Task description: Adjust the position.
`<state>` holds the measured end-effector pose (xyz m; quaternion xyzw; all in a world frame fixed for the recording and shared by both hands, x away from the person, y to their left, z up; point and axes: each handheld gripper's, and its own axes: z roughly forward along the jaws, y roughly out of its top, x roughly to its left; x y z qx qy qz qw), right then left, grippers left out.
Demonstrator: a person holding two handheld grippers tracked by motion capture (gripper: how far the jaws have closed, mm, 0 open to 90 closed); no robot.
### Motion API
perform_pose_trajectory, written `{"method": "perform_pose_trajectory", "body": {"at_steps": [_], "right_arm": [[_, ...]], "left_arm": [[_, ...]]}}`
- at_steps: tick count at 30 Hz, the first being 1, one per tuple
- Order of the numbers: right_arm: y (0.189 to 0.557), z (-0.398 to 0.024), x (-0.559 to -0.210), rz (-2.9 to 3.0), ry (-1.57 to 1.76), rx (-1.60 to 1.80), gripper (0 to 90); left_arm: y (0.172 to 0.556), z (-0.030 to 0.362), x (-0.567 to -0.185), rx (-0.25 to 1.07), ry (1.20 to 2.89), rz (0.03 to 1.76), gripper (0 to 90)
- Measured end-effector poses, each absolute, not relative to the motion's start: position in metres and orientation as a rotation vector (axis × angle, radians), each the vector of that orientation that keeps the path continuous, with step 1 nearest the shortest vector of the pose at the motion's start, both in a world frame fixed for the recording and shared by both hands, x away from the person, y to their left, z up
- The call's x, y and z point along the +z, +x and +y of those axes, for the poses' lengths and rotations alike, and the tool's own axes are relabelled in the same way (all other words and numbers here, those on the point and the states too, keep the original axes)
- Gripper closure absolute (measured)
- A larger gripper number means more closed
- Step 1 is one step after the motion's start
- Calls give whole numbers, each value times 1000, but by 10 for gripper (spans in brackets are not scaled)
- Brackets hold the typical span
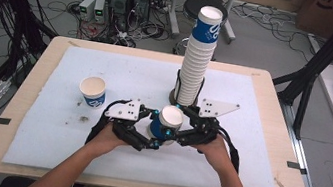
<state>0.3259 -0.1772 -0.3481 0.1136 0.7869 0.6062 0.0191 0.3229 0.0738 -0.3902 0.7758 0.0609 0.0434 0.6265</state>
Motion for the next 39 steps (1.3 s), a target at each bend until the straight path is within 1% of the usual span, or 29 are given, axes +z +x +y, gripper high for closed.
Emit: {"method": "perform_pose_trajectory", "body": {"at_steps": [2,3,4,5,6,9,14,22,25,31,34,37,39], "right_arm": [[324,-176,-349,2446,352,1875,284],[324,-176,-349,2454,342,1868,264],[324,-175,-349,2460,343,1860,209],[324,-175,-349,2463,361,1838,176],[323,-175,-348,2473,361,1817,176],[324,-177,-347,2472,348,1816,176],[328,-179,-342,2510,329,1797,176],[335,-168,-318,2680,182,1582,176],[336,-159,-316,2760,128,1472,175],[338,-149,-319,2832,80,1353,182],[339,-148,-321,2854,71,1324,207],[340,-149,-321,2864,65,1301,274],[342,-149,-321,2861,63,1302,282]], "left_arm": [[322,75,-390,98,1791,134,239],[322,75,-389,96,1789,137,239],[322,76,-387,98,1790,136,239],[322,77,-386,96,1786,138,242],[323,78,-385,101,1791,137,243],[323,81,-381,110,1817,144,243],[325,84,-379,76,1874,127,243],[326,86,-378,68,1938,135,242],[327,84,-379,72,2008,123,240],[328,85,-380,63,2040,116,241],[327,84,-380,57,2039,116,240],[327,83,-381,58,2048,106,241],[327,83,-381,61,2045,103,242]]}}
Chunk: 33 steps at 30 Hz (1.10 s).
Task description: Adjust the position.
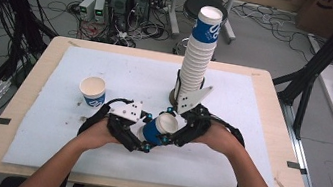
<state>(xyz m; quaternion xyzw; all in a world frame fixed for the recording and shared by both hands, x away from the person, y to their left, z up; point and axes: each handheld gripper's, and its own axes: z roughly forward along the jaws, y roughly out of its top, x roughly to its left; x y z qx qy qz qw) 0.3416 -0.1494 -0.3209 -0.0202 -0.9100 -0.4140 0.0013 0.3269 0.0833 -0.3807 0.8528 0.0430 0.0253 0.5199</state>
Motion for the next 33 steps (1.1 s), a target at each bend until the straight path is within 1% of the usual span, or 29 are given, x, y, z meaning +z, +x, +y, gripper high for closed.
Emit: {"method": "perform_pose_trajectory", "body": {"at_steps": [4,6,8,10,15,19,24,33], "right_arm": [[342,-151,-319,-2864,-58,-1291,292],[341,-153,-318,-2857,-59,-1326,293],[341,-157,-316,-2831,-68,-1364,293],[341,-159,-317,-2827,-80,-1403,293],[339,-162,-323,-2793,-104,-1469,293],[339,-168,-329,-2705,-148,-1604,293],[341,-174,-334,-2613,-211,-1716,293],[341,-175,-343,-2542,-225,-1775,292]], "left_arm": [[326,84,-381,73,2023,97,243],[326,86,-383,76,1960,108,224],[326,88,-387,46,1888,136,201],[327,88,-388,52,1866,150,155],[328,91,-386,45,1799,145,154],[328,95,-384,49,1734,170,154],[329,97,-386,51,1708,181,145],[329,97,-388,41,1713,196,149]]}}
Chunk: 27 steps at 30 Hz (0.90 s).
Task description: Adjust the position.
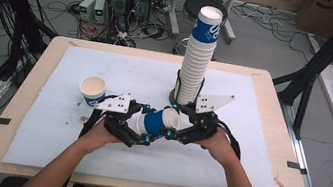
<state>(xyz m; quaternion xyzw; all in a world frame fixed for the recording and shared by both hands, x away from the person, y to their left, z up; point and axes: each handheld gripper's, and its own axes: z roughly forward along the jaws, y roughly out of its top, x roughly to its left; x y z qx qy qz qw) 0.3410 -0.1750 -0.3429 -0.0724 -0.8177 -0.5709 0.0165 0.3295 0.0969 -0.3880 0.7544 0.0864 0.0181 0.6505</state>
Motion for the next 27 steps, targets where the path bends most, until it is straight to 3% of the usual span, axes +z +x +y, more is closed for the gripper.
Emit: {"method": "perform_pose_trajectory", "body": {"at_steps": [15,24,27], "right_arm": [[340,-183,-349,-2442,-234,-1840,297],[340,-185,-351,-2443,-223,-1808,292],[337,-184,-350,-2513,-257,-1785,189]], "left_arm": [[328,101,-383,14,1689,149,226],[325,99,-376,34,1767,120,251],[326,98,-376,30,1787,138,250]]}}
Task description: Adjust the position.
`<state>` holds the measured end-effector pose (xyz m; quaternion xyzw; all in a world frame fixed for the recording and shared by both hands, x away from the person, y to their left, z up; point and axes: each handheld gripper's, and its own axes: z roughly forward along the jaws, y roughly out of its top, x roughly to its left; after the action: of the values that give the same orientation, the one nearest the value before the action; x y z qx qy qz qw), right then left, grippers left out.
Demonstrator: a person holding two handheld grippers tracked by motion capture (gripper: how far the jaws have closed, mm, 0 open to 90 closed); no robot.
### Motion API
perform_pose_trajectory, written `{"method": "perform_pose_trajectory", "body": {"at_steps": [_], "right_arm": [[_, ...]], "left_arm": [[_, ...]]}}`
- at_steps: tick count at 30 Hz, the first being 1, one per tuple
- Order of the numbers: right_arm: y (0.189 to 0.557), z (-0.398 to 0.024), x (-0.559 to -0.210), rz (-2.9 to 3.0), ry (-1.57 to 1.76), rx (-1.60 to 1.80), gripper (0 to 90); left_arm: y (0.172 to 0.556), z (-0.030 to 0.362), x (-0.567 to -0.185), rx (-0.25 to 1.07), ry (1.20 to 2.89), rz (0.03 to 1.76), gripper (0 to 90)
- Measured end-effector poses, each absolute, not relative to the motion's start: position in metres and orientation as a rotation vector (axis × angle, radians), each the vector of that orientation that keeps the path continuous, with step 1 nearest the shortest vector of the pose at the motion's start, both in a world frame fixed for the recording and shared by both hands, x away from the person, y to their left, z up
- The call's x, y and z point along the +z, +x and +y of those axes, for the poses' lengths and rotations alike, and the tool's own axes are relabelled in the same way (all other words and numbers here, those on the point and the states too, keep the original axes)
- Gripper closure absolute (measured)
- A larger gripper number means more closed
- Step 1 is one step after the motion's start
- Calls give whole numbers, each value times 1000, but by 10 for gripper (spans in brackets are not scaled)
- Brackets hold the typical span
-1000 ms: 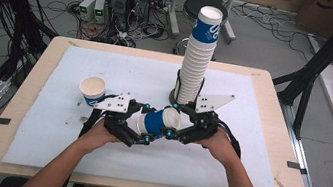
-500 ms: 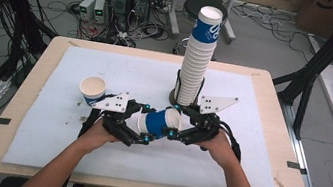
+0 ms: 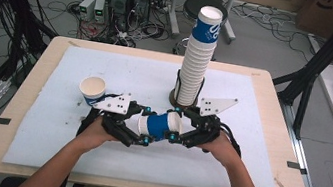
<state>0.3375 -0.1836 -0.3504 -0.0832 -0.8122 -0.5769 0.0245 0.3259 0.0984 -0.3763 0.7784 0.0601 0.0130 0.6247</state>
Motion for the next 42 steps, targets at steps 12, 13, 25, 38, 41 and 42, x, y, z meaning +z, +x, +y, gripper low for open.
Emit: {"method": "perform_pose_trajectory", "body": {"at_steps": [12,13,25,38,41,42], "right_arm": [[334,-184,-321,-2763,-140,-1567,181],[334,-182,-318,-2787,-110,-1531,181],[336,-150,-321,-2962,88,-1183,185],[336,-143,-328,-2972,126,-1064,283],[336,-145,-327,-2962,114,-1085,282],[336,-146,-327,-2957,101,-1097,282]], "left_arm": [[327,95,-376,28,1889,173,247],[327,95,-376,26,1899,174,246],[324,91,-372,29,1992,137,245],[323,89,-373,-2,2015,111,243],[323,90,-374,0,1972,123,222],[323,91,-374,3,1960,128,213]]}}
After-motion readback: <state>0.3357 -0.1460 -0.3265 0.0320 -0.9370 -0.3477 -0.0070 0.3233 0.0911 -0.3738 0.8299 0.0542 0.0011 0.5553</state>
